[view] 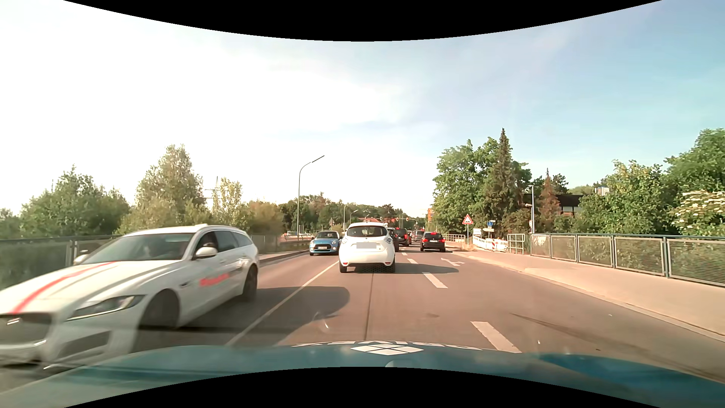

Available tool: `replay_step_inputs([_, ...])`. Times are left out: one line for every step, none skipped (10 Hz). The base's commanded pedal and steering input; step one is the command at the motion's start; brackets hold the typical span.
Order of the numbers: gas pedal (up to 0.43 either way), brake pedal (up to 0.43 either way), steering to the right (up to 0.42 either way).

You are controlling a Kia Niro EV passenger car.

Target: Follow the waypoints while adhering to traffic rules and regulations

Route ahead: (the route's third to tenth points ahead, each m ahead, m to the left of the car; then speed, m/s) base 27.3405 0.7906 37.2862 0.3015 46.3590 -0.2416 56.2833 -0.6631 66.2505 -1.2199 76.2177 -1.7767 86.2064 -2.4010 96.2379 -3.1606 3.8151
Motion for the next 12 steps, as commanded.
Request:
replay_step_inputs([0.130, 0.000, 0.005])
replay_step_inputs([0.087, 0.000, 0.005])
replay_step_inputs([0.087, 0.000, 0.004])
replay_step_inputs([0.087, 0.000, 0.004])
replay_step_inputs([0.087, 0.000, 0.003])
replay_step_inputs([0.087, 0.000, 0.000])
replay_step_inputs([0.130, 0.000, 0.000])
replay_step_inputs([0.169, 0.000, 0.001])
replay_step_inputs([0.169, 0.000, 0.002])
replay_step_inputs([0.169, 0.000, 0.002])
replay_step_inputs([0.169, 0.000, 0.001])
replay_step_inputs([0.169, 0.000, -0.001])
